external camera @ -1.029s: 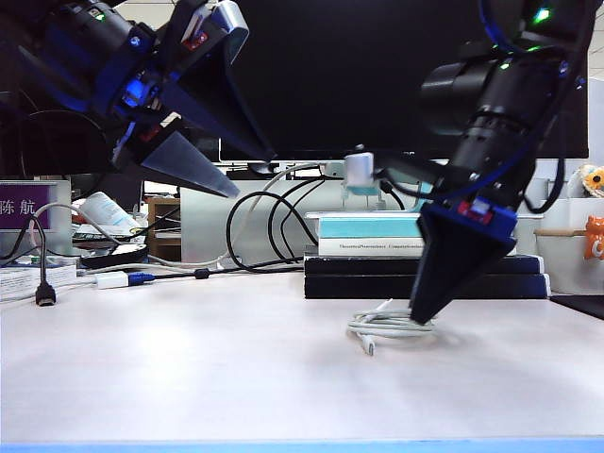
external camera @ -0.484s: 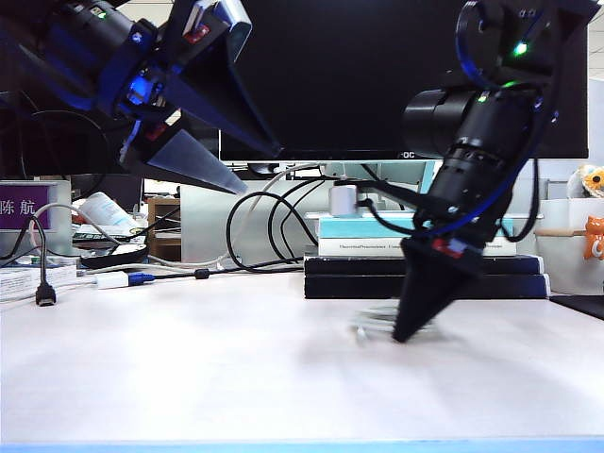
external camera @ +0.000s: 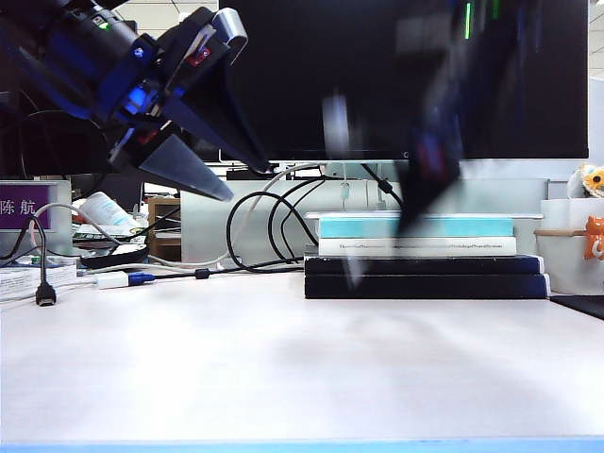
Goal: Unfold the white charging cable into a straight cable.
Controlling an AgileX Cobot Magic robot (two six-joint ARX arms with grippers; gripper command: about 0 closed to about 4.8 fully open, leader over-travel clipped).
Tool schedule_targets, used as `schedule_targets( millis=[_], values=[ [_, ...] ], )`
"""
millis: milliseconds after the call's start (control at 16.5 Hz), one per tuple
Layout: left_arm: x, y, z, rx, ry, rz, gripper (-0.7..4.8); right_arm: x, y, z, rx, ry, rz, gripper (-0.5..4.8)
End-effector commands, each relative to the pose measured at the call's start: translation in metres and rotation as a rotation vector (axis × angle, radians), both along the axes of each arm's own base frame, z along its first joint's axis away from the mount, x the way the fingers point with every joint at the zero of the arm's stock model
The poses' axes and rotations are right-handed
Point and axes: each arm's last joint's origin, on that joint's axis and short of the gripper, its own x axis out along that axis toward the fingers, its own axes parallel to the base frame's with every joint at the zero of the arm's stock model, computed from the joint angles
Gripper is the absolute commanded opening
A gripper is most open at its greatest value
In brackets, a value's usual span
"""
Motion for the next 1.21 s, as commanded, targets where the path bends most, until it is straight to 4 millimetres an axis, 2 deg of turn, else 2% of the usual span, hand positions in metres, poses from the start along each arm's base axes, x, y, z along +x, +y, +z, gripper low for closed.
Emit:
schedule_targets(
  millis=[61,242,363,605,847,908,968,1029,1089,1150,1210],
  values=[
    [0.004,-0.004,0.009,-0.072,-0.096,-0.058,3.23,-0.021,-0.006,0.051,0.146,-0.042,-0.036,-0.05],
    [0.003,-0.009,0.02,-0.248,-0.099,-0.215,3.23,-0.051,-0.02,0.083,0.194,-0.075,-0.032,-0.05],
    [0.002,-0.011,0.026,-0.334,-0.128,-0.321,3.23,-0.068,-0.026,0.098,0.271,-0.046,-0.021,-0.05],
    [0.003,-0.014,0.036,-0.434,-0.207,-0.441,3.23,-0.086,-0.027,0.109,0.359,0.007,0.027,-0.05],
    [0.003,-0.015,0.038,-0.444,-0.212,-0.442,3.06,-0.096,-0.011,0.11,0.372,0.012,0.105,-0.05],
    [0.004,-0.015,0.037,-0.431,-0.207,-0.412,2.82,-0.098,-0.004,0.112,0.383,-0.004,0.135,-0.05],
    [0.004,-0.015,0.036,-0.42,-0.206,-0.395,2.22,-0.098,-0.004,0.112,0.384,-0.007,0.135,-0.05],
    [0.005,-0.014,0.035,-0.405,-0.201,-0.372,1.01,-0.098,-0.004,0.112,0.386,-0.004,0.137,-0.05],
    [0.005,-0.014,0.035,-0.401,-0.201,-0.366,0.18,-0.098,-0.004,0.112,0.384,-0.001,0.136,-0.05],
    [0.005,-0.014,0.035,-0.401,-0.202,-0.367,-0.1,-0.099,-0.004,0.112,0.383,0.0,0.136,-0.05],
    [0.005,-0.014,0.035,-0.4,-0.204,-0.366,-0.06,-0.099,-0.004,0.112,0.384,0.002,0.137,-0.05]
  ],
)
